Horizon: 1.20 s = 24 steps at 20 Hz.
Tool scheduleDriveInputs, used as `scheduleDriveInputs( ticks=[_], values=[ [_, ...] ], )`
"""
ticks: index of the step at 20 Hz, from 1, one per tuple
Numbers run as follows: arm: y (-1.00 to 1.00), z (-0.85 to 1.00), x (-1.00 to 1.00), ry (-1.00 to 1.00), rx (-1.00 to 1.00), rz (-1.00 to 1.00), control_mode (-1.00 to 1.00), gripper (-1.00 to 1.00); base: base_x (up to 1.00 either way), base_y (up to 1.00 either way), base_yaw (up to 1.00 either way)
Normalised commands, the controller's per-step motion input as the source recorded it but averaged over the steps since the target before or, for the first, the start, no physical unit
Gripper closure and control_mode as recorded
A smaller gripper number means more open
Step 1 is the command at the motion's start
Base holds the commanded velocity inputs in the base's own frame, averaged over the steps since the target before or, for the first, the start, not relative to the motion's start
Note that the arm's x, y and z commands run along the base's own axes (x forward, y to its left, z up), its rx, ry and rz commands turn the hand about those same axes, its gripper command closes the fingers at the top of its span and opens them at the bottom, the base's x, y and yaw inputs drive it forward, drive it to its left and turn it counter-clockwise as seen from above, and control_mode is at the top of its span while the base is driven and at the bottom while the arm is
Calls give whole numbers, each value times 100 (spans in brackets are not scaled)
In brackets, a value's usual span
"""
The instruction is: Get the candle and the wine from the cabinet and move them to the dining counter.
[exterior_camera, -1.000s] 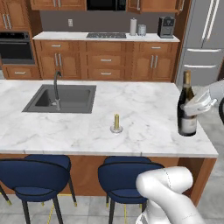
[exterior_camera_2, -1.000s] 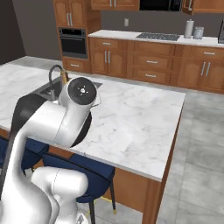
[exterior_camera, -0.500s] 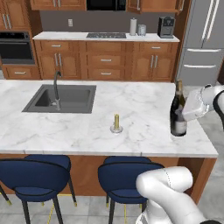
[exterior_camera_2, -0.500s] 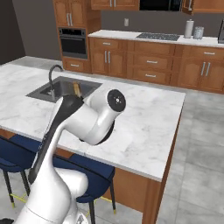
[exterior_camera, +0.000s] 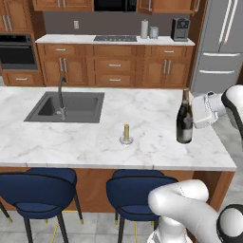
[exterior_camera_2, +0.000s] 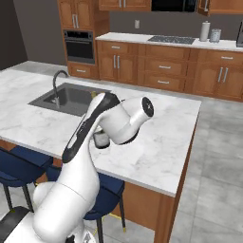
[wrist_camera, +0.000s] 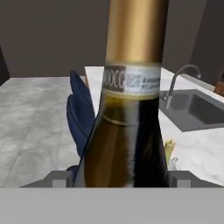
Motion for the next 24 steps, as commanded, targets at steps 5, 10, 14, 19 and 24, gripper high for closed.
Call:
scheduleDriveInputs(
  ticks=[5, 10, 14, 19, 24],
  values=[
    [0, -21, 66, 0, 4, 16, -100, 100, 0, 0, 0],
    [0, -24, 75, 4, 7, 12, -100, 100, 0, 0, 0],
    [0, -35, 77, 10, 11, 8, -100, 100, 0, 0, 0],
    [0, -47, 62, 8, 7, 6, -100, 100, 0, 0, 0],
    [0, -54, 33, 3, 1, 2, -100, 100, 0, 0, 0]
  ],
)
